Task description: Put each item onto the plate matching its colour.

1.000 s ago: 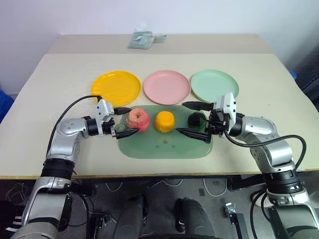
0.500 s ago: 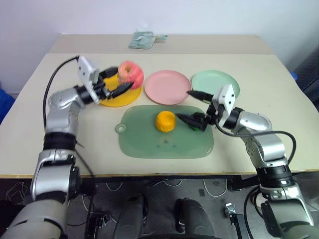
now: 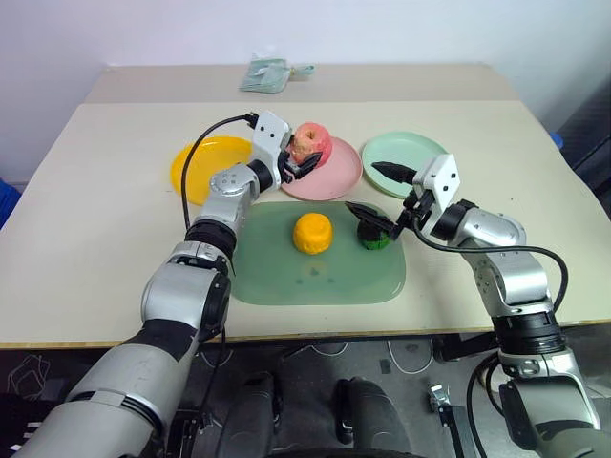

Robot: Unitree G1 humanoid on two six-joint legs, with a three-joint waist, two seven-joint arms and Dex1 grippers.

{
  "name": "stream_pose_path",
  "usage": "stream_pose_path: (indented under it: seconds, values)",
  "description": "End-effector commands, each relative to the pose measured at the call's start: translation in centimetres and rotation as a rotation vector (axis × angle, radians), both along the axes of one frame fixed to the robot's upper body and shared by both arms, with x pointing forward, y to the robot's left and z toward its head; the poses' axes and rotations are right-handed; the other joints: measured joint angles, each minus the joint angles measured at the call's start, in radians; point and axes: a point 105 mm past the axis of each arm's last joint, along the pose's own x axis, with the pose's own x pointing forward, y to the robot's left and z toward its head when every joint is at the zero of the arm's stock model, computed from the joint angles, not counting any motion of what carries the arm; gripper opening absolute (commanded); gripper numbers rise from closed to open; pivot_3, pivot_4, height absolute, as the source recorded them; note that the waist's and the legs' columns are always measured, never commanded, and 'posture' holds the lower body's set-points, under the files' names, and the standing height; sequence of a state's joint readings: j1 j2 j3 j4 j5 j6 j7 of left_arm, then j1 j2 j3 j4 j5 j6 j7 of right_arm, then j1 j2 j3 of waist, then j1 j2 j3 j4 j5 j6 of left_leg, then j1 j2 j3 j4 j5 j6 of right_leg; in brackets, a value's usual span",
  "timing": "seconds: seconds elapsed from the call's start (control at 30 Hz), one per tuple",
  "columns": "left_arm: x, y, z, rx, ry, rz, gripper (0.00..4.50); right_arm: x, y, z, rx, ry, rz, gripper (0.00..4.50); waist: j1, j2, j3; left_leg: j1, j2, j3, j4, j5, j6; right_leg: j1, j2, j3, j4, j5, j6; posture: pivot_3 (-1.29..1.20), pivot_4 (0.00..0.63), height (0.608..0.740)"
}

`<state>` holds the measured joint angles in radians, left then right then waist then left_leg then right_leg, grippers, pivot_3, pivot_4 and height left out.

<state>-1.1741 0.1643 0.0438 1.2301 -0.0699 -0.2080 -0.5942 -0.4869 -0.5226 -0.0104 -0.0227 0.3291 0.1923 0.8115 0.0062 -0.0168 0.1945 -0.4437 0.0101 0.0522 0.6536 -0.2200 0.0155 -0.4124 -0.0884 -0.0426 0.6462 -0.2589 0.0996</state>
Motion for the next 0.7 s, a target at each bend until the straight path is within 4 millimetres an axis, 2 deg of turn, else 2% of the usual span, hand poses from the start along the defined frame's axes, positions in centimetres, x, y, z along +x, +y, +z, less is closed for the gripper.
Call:
stream_pose_path:
  seconds: [0.03,0.13,0.2,0.27,0.33,0.4,0.47,0.57,0.7]
  values:
    - [0.0,-0.2,1.1,0.013,-0.057,-0.003,4.46,-0.8,-0.1,1.7,0.016,-0.060,0.006,4.50,0.004,0.000,0.000,0.000,0.000,0.000,0.000,0.000,0.000,0.000,0.000,0.000,0.000,0.000,0.000,0.00,0.150,0.740]
    - [-0.1,0.2,2.0,0.008,-0.093,-0.015,4.46,-1.1,0.2,1.9,0.042,-0.054,0.023,4.50,0.006,0.000,0.000,0.000,0.000,0.000,0.000,0.000,0.000,0.000,0.000,0.000,0.000,0.000,0.000,0.00,0.150,0.740]
    - [-0.2,1.0,3.6,-0.051,-0.129,-0.032,4.46,-1.6,0.5,2.1,0.056,-0.049,0.059,4.50,0.006,0.000,0.000,0.000,0.000,0.000,0.000,0.000,0.000,0.000,0.000,0.000,0.000,0.000,0.000,0.00,0.150,0.740]
    - [-1.1,1.1,5.0,-0.106,-0.163,-0.138,4.46,-2.4,1.0,2.2,0.071,-0.017,0.121,4.50,0.005,0.000,0.000,0.000,0.001,0.000,0.000,0.000,0.000,0.000,0.000,0.000,0.000,0.000,0.000,0.00,0.150,0.740]
    - [-2.7,1.6,5.7,-0.078,-0.231,-0.250,4.46,-3.3,1.4,2.1,0.068,0.015,0.184,4.50,0.005,0.000,0.000,0.000,0.002,0.000,0.000,0.000,0.000,0.000,0.000,0.000,0.000,0.000,0.000,0.00,0.150,0.740]
    - [-4.9,2.1,4.7,-0.041,-0.180,-0.422,4.46,-4.5,1.6,1.4,0.026,0.057,0.253,4.50,0.003,0.000,0.000,0.000,0.002,0.000,0.000,0.000,0.000,0.000,0.000,0.000,0.000,0.000,0.000,0.00,0.150,0.740]
    - [-7.9,2.8,3.4,-0.008,-0.116,-0.593,4.46,-4.7,1.5,0.9,0.008,0.076,0.265,4.50,-0.002,0.001,0.000,0.001,0.003,0.000,0.000,0.000,0.000,0.000,0.000,0.001,0.000,0.000,0.000,0.00,0.150,0.740]
    - [-11.2,3.6,2.4,-0.064,0.009,-0.732,4.46,-4.6,1.2,0.7,-0.006,0.082,0.266,4.50,-0.005,0.001,0.000,0.002,0.004,-0.002,0.000,0.000,0.000,0.000,0.000,0.002,0.001,0.000,0.000,0.00,0.150,0.740]
    - [-12.5,2.7,-1.0,0.078,0.072,-0.728,4.46,-4.3,1.3,0.5,-0.024,0.081,0.270,4.50,0.011,0.001,0.000,0.001,0.004,-0.004,0.003,0.000,0.000,0.002,0.000,0.002,0.002,0.000,0.000,0.00,0.150,0.740]
